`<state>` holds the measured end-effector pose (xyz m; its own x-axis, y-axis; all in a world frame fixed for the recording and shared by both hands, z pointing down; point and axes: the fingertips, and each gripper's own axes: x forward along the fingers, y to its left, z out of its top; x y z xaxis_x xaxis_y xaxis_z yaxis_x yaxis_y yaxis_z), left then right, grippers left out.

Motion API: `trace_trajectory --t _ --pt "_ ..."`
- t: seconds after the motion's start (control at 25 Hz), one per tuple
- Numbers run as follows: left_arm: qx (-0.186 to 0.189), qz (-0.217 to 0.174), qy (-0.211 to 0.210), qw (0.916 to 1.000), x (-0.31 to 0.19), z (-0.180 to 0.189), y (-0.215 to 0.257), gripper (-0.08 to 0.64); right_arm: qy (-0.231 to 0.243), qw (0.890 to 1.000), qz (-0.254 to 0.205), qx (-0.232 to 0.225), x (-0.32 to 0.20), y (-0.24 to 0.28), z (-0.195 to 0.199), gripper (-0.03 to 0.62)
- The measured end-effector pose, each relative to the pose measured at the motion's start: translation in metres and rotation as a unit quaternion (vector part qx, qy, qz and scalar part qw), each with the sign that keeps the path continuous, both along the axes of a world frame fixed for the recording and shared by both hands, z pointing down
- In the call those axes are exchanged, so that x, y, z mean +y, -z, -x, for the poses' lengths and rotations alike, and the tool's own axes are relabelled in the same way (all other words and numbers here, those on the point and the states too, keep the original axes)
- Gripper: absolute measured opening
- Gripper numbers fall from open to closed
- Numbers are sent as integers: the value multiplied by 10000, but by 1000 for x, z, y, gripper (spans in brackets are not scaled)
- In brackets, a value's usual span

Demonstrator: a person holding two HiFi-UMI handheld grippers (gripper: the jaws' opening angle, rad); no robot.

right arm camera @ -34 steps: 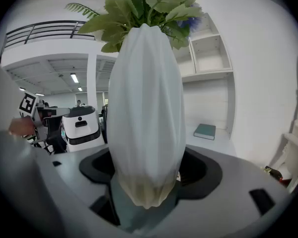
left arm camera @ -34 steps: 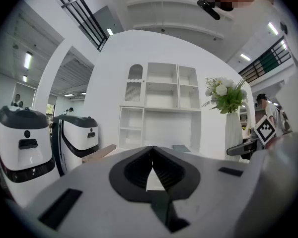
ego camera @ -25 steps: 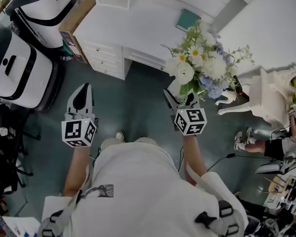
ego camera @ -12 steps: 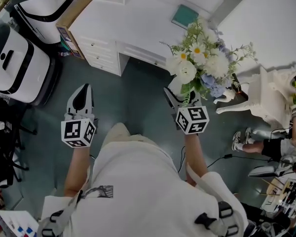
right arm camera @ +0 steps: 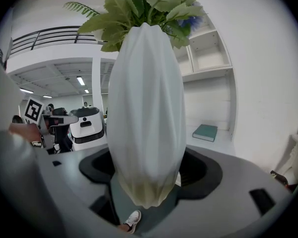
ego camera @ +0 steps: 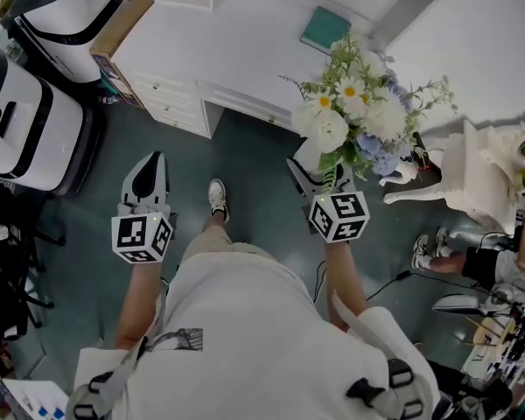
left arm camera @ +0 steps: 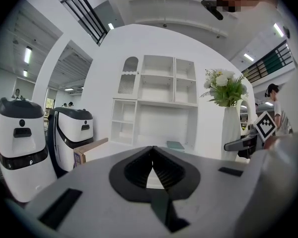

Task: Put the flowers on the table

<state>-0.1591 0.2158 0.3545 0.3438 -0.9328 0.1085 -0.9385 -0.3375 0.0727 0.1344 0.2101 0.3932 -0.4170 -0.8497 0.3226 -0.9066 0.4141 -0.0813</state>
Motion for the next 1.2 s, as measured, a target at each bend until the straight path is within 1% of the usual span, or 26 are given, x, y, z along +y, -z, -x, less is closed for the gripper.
trace_trajectory --t 0.12,0.24,0.32,0.48,0.56,0.72,0.8,0.88,1.04,1.2 --pt "30 56 -65 10000 -38 -1 -4 15 -8 10000 -44 -86 -32 5 4 370" --pt "8 -58 -133 9999 -85 -5 4 15 11 9999 -141 -85 -70 15 8 370" --pt "27 -113 -202 9997 -122 -8 12 15 -17 9998 -169 -76 -100 21 10 370" --pt "57 -43 -413 9991 -208 -7 23 15 -184 9998 -86 -48 -173 32 17 370" --pt "48 -79 -504 9987 -235 -7 28 15 -224 9997 -92 -52 -196 35 20 370" --pt "35 -297 -664 9973 -248 -12 37 15 -307 9992 -242 -70 -205 38 21 370" --pt "57 -307 -706 9970 -251 -15 38 15 -326 9991 -266 -72 -207 38 21 370" --pt "58 -228 -736 9970 -257 -20 35 15 -330 9992 -231 -55 -217 37 19 370" --pt "6 38 -713 9974 -293 -36 21 15 -331 9994 -60 22 -258 25 1 371" --pt "16 53 -443 9990 -315 -48 23 15 -108 9999 23 62 -289 17 -12 370"
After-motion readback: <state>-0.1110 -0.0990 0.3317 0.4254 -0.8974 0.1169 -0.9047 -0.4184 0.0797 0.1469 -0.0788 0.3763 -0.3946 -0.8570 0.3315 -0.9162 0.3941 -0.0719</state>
